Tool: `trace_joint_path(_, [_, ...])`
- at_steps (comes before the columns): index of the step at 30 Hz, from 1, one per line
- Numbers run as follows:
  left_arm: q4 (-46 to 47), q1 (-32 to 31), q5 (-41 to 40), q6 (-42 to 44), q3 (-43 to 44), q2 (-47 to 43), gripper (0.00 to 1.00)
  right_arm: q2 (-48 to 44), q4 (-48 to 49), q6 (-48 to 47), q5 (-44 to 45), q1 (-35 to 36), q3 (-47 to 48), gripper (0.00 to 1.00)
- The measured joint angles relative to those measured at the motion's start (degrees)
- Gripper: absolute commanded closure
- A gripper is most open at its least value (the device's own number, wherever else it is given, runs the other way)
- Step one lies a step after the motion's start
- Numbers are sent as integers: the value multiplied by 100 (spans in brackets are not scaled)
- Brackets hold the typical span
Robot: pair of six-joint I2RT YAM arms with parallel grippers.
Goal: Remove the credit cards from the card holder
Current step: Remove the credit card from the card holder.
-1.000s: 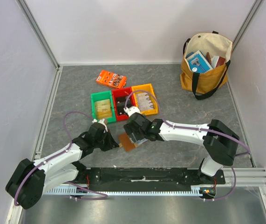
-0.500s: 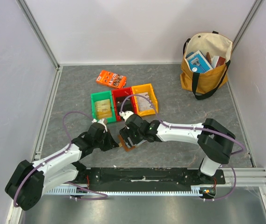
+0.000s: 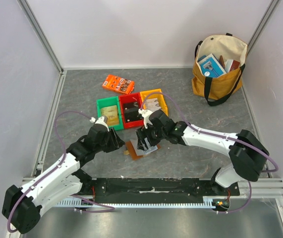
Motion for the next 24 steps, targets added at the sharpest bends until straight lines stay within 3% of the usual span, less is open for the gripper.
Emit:
trace_joint_path(6, [-240, 0, -79, 52, 656, -55, 53, -247, 146, -138, -160, 15, -109, 25])
trace_joint_path(13, [-197, 0, 431, 46, 1001, 44, 70, -142, 177, 173, 634, -205, -422, 37])
trace_joint_path(24, [723, -708, 876, 28, 1309, 1519, 84, 330, 293, 472, 964, -284, -599, 49])
